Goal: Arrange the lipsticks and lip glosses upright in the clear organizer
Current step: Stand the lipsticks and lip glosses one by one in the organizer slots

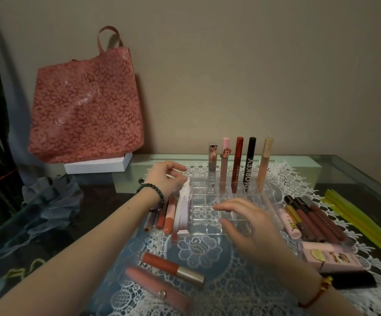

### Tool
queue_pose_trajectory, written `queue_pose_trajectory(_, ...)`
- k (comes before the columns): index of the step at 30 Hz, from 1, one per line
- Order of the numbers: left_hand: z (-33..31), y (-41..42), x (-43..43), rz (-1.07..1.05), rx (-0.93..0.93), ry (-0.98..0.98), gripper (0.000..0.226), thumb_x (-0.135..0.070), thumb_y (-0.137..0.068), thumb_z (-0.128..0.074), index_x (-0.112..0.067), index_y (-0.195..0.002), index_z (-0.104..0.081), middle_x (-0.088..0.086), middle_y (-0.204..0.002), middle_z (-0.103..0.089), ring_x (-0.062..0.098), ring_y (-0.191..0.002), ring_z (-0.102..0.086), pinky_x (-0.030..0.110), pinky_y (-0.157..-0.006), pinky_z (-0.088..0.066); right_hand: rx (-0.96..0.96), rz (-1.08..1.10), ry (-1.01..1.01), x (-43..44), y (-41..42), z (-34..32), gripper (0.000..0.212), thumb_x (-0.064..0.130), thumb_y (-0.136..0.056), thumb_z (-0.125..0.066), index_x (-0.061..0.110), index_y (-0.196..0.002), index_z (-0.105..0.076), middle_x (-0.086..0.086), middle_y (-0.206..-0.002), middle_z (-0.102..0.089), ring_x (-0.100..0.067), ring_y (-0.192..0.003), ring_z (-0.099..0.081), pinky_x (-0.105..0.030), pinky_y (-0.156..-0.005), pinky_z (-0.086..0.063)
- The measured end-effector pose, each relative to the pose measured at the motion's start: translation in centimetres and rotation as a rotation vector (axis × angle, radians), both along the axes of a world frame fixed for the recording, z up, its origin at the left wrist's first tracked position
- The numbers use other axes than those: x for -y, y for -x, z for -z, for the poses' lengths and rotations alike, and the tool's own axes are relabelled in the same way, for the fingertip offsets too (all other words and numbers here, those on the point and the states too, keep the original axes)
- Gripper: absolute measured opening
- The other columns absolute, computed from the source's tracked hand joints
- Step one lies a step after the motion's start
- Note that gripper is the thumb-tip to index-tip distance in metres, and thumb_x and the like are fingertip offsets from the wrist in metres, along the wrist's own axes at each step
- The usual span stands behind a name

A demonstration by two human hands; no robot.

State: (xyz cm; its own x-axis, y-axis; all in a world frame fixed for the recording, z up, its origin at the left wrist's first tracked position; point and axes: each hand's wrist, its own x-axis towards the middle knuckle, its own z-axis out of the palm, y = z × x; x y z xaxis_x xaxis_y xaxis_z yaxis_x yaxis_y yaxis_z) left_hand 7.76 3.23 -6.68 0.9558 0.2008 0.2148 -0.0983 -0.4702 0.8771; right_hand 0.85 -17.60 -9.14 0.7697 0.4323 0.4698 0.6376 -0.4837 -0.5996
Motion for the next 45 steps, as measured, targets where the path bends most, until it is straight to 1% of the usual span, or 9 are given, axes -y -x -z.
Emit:
queue_pose_trajectory(5, -1.7, 1.5, 0.0, 0.007, 0.065, 0.27, 0.016, -0.005, -0.078, -0.067, -0.016, -0.088, -0.062, 0.001, -0.069, -0.064, 0.007, -0.052, -0.06, 0.019, -0.05, -0.054, -0.016, 0.018, -0.046, 0.1, 0.3, -0.2, 0.04, 0.014, -0.084, -0.058, 0.051, -0.095, -0.047, 0.034, -0.098, -0.053, 0.02, -0.099, -0.045, 0.004, -0.085, -0.029)
queue_pose_trajectory(8, -2.6, 2.2, -0.1, 0.038, 0.123, 0.38, 0.023, 0.0, -0.076, -0.065, -0.008, -0.097, -0.062, -0.003, -0.062, -0.065, 0.004, -0.052, -0.062, 0.018, -0.055, -0.055, -0.063, 0.026, -0.122, -0.1, 0.3, -0.7, 0.041, 0.013, -0.083, -0.059, 0.051, -0.093, -0.047, 0.031, -0.096, -0.054, 0.016, -0.095, -0.048, -0.006, -0.083, -0.04)
queue_pose_trajectory(16, -5.3, 4.4, 0.5, 0.205, 0.231, 0.483, 0.023, 0.004, -0.077, -0.061, -0.017, -0.087, -0.061, -0.006, -0.056, -0.067, 0.004, -0.055, -0.064, 0.016, -0.057, -0.054, -0.193, -0.033, -0.239, -1.6, -0.6, -4.3, 0.043, 0.019, -0.079, -0.064, 0.038, -0.113, -0.046, 0.016, -0.104, -0.056, 0.001, -0.094, -0.056, -0.02, -0.082, -0.05)
queue_pose_trajectory(24, -6.4, 5.2, 1.8, 0.348, 0.253, 0.549, 0.024, 0.002, -0.079, -0.058, -0.017, -0.093, -0.061, -0.004, -0.064, -0.068, 0.003, -0.058, -0.064, 0.013, -0.058, -0.05, -0.251, -0.121, -0.249, -3.7, -1.6, -7.7, 0.044, 0.022, -0.075, -0.071, 0.029, -0.111, -0.048, 0.002, -0.093, -0.059, -0.01, -0.077, -0.059, -0.026, -0.081, -0.052)
queue_pose_trajectory(30, -6.8, 5.0, 1.9, 0.31, 0.295, 0.516, 0.021, -0.007, -0.08, -0.06, -0.021, -0.095, -0.06, 0.0, -0.085, -0.066, 0.006, -0.078, -0.064, 0.017, -0.074, -0.053, -0.195, -0.131, -0.202, -3.6, -1.8, -9.2, 0.037, 0.022, -0.073, -0.073, 0.025, -0.102, -0.05, 0.01, -0.081, -0.054, -0.005, -0.066, -0.055, -0.019, -0.071, -0.05)
queue_pose_trajectory(33, -6.6, 5.0, 2.0, 0.31, 0.247, 0.486, 0.024, -0.028, -0.077, -0.057, -0.021, -0.1, -0.058, 0.0, -0.099, -0.064, 0.012, -0.088, -0.061, 0.025, -0.081, -0.05, -0.144, -0.116, -0.197, -3.4, -2.4, -10.5, 0.029, 0.022, -0.072, -0.074, 0.031, -0.087, -0.051, 0.011, -0.078, -0.056, 0.0, -0.06, -0.054, -0.014, -0.064, -0.048)
queue_pose_trajectory(38, -5.6, 5.0, 2.0, 0.293, 0.215, 0.219, 0.014, -0.019, -0.084, -0.058, -0.03, -0.094, -0.058, -0.009, -0.088, -0.066, -0.003, -0.079, -0.062, 0.017, -0.079, -0.05, -0.072, -0.078, -0.18, -3.4, -4.3, -13.3, 0.03, 0.018, -0.07, -0.076, 0.023, -0.088, -0.053, 0.006, -0.076, -0.059, -0.007, -0.066, -0.055, -0.024, -0.071, -0.05)
queue_pose_trajectory(43, -5.5, 3.8, 2.4, 0.242, 0.21, 0.12, 0.017, -0.015, -0.078, -0.067, -0.012, -0.095, -0.064, 0.0, -0.082, -0.069, 0.004, -0.075, -0.065, 0.015, -0.077, -0.051, -0.031, -0.082, -0.052, -4.0, -5.7, -15.0, 0.035, 0.017, -0.069, -0.077, 0.015, -0.094, -0.054, 0.005, -0.073, -0.055, -0.004, -0.06, -0.05, -0.009, -0.053, -0.043)
queue_pose_trajectory(45, -5.6, 3.3, 2.5, 0.224, 0.227, 0.101, 0.02, -0.015, -0.078, -0.067, -0.007, -0.096, -0.064, 0.001, -0.081, -0.069, 0.004, -0.074, -0.065, 0.013, -0.074, -0.051, -0.025, -0.089, -0.027, -4.1, -6.2, -15.4, 0.033, 0.017, -0.07, -0.076, 0.013, -0.095, -0.056, -0.002, -0.079, -0.059, -0.009, -0.066, -0.054, -0.014, -0.051, -0.048)
